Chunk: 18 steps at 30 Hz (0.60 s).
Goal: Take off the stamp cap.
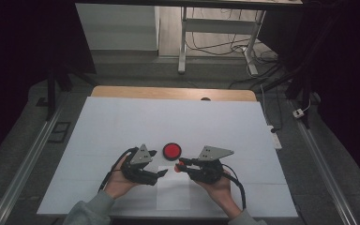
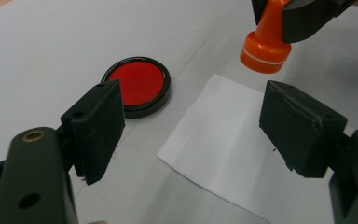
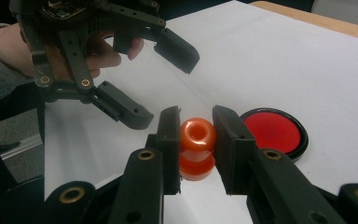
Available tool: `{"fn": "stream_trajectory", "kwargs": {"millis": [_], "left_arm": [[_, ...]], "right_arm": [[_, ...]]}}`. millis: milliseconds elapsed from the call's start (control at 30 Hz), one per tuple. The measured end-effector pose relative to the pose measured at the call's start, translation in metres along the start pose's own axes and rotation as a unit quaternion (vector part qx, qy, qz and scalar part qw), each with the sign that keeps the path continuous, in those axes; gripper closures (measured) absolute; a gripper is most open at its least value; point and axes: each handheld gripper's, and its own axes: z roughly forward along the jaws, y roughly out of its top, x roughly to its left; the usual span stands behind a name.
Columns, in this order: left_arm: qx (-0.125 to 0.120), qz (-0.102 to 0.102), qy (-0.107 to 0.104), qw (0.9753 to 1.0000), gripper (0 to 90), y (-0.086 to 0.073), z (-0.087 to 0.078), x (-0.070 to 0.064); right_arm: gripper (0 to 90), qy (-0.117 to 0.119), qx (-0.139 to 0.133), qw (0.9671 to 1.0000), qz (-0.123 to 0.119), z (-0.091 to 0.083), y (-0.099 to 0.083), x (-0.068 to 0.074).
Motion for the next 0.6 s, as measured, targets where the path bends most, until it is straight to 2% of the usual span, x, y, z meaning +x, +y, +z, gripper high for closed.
{"fn": "stream_trajectory", "kwargs": {"millis": [600], "left_arm": [[-0.006,0.005,-0.013,0.9999,22.9,0.0039,0.0057,-0.0071]], "right_arm": [[71.8,0.0,0.001,1.0,-0.001,0.0019,-0.0006,0.0011]]}}
